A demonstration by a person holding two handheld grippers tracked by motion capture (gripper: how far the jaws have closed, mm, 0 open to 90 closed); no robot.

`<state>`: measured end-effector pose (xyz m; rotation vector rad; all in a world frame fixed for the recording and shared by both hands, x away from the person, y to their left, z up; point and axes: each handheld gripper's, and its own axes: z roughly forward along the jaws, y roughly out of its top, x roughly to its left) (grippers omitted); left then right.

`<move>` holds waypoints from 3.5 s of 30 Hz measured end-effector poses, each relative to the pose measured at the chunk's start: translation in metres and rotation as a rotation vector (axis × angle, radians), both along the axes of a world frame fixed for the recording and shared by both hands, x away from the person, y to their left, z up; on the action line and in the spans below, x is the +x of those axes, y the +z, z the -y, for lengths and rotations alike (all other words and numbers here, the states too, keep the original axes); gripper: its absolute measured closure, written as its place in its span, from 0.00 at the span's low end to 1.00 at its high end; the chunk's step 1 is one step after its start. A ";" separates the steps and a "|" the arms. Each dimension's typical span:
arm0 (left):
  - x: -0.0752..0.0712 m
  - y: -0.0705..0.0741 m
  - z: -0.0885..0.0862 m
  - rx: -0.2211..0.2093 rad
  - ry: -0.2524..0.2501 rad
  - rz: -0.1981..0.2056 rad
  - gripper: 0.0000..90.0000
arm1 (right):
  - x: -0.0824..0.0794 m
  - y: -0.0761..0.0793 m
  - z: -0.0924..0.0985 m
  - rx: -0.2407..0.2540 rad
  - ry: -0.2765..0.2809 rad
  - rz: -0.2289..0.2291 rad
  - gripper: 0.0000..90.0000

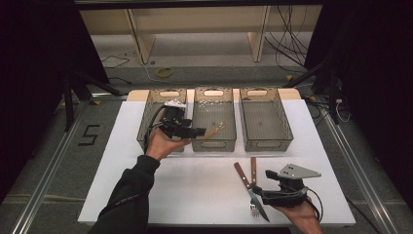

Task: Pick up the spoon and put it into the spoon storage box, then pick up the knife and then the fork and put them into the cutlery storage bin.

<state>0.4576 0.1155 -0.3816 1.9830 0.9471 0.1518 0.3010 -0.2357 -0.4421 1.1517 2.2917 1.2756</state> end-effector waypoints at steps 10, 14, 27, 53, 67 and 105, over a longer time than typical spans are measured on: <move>-0.036 -0.018 -0.027 -0.038 0.019 0.033 0.20 | 0.013 0.004 -0.016 -0.098 0.001 -0.066 0.29; -0.048 -0.026 -0.036 -0.060 0.026 0.052 0.20 | 0.020 0.007 -0.023 -0.129 0.004 -0.092 0.29; -0.073 -0.039 -0.061 -0.091 0.064 0.086 0.19 | 0.040 0.007 -0.042 -0.219 0.013 -0.158 0.31; -0.100 -0.062 -0.080 -0.084 0.064 0.136 0.18 | 0.059 -0.006 -0.057 -0.315 0.046 -0.263 0.33; -0.110 -0.068 -0.089 -0.091 0.092 0.170 0.18 | 0.061 -0.006 -0.059 -0.343 0.053 -0.283 0.39; -0.118 -0.070 -0.085 -0.082 0.067 0.195 0.18 | 0.077 -0.018 -0.075 -0.502 0.093 -0.355 0.64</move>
